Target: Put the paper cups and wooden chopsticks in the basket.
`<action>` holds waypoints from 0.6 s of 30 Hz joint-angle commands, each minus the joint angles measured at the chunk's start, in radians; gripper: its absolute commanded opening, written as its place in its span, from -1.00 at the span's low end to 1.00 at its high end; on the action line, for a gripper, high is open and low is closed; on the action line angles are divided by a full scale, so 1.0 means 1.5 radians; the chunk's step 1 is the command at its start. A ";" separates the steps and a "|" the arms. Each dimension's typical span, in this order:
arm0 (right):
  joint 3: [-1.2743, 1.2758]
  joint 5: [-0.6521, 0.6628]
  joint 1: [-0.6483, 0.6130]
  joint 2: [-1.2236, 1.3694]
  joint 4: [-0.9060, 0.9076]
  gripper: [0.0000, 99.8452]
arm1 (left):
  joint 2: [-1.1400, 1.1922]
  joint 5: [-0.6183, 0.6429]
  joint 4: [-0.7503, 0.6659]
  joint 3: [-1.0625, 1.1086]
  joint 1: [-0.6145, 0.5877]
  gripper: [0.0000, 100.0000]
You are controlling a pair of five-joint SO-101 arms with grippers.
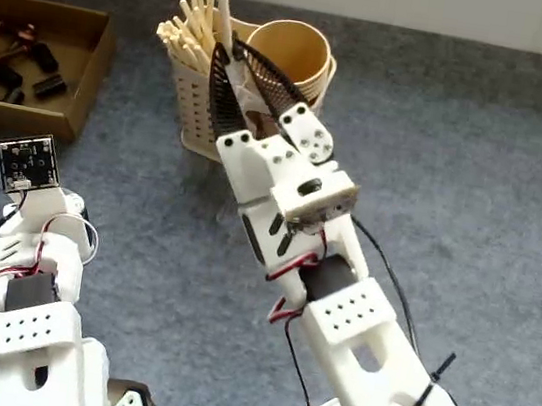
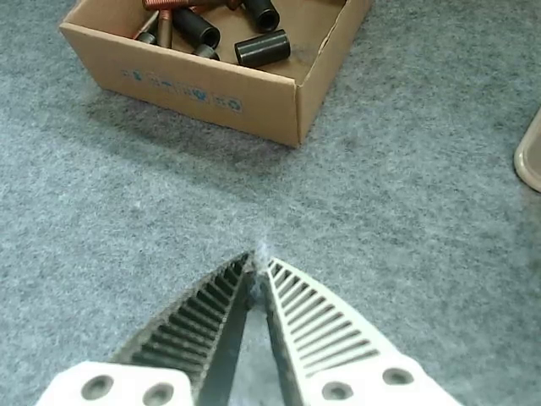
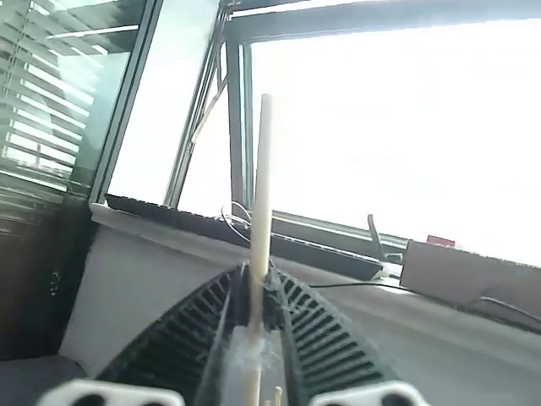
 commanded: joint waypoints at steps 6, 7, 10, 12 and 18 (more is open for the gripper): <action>-0.152 0.024 0.008 0.096 -0.033 -0.99 | -0.009 0.001 -0.014 -0.003 0.004 -0.98; -0.171 0.024 0.008 0.109 -0.033 -0.99 | -0.009 0.001 -0.014 -0.003 0.004 -0.98; -0.226 0.024 0.008 0.149 -0.033 -0.99 | -0.009 0.001 -0.014 -0.003 0.004 -0.98; -0.254 0.025 0.008 0.176 -0.033 -0.99 | -0.009 0.001 -0.014 -0.003 0.004 -0.98; -0.282 0.025 0.008 0.246 -0.033 -0.99 | -0.009 0.001 -0.014 -0.003 0.003 -0.98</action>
